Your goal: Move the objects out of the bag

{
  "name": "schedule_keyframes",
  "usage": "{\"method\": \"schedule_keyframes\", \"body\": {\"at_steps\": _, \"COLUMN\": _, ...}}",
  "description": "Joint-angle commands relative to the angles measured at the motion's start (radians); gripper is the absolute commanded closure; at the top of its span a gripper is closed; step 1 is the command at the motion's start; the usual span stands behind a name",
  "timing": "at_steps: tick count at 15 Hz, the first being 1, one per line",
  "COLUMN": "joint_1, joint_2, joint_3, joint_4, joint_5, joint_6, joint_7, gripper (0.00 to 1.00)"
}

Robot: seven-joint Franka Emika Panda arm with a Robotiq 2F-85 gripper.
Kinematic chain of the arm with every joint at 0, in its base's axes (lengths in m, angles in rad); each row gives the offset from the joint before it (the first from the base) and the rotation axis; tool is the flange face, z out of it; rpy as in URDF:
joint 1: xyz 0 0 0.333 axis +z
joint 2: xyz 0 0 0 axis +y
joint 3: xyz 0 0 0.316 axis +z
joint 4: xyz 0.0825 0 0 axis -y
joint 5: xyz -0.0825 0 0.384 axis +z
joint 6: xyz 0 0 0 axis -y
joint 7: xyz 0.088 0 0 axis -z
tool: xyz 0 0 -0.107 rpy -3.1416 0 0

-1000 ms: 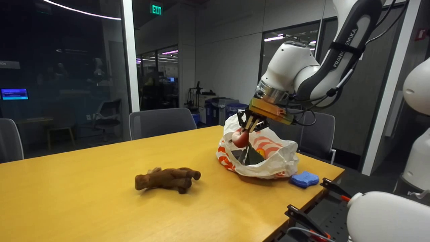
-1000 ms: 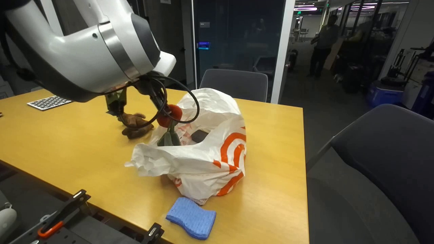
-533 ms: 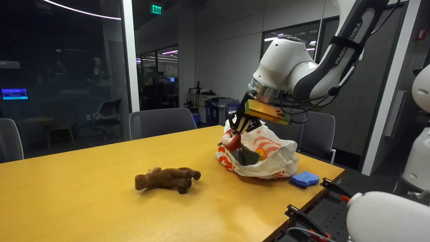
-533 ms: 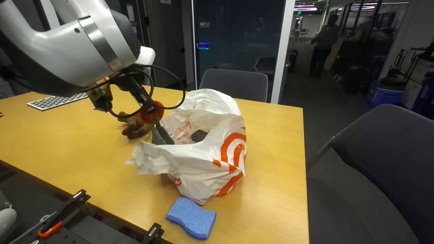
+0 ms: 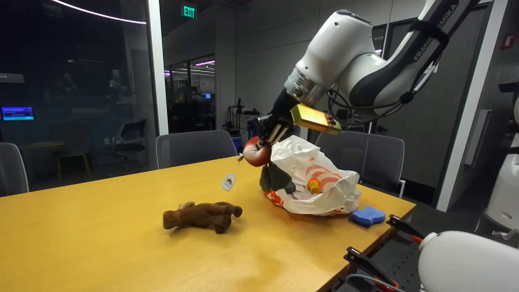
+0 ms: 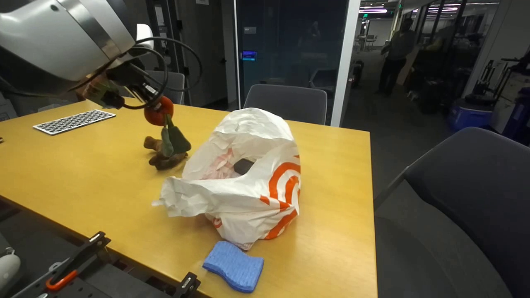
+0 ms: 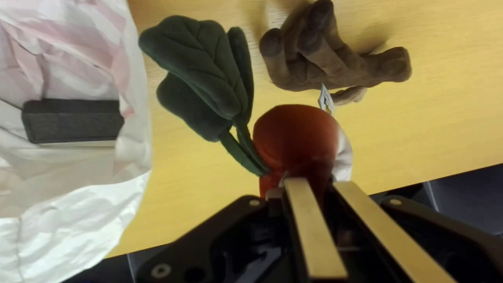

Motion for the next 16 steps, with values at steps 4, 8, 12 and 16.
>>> {"method": "schedule_keyframes", "body": {"at_steps": 4, "joint_1": 0.344, "joint_2": 0.057, "joint_3": -0.156, "joint_4": 0.095, "joint_5": 0.27, "joint_6": -0.047, "joint_7": -0.259, "gripper": 0.64}}
{"method": "schedule_keyframes", "body": {"at_steps": 8, "joint_1": 0.592, "joint_2": 0.0, "joint_3": -0.304, "joint_4": 0.087, "joint_5": 0.556, "joint_6": -0.144, "joint_7": -0.46, "gripper": 0.33}}
{"method": "schedule_keyframes", "body": {"at_steps": 12, "joint_1": 0.685, "joint_2": -0.146, "joint_3": -0.437, "joint_4": 0.114, "joint_5": 0.776, "joint_6": -0.388, "joint_7": -0.631, "gripper": 0.03}}
{"method": "schedule_keyframes", "body": {"at_steps": 16, "joint_1": 0.312, "joint_2": -0.217, "joint_3": -0.258, "joint_4": 0.165, "joint_5": 0.878, "joint_6": -0.594, "joint_7": -0.661, "gripper": 0.0}}
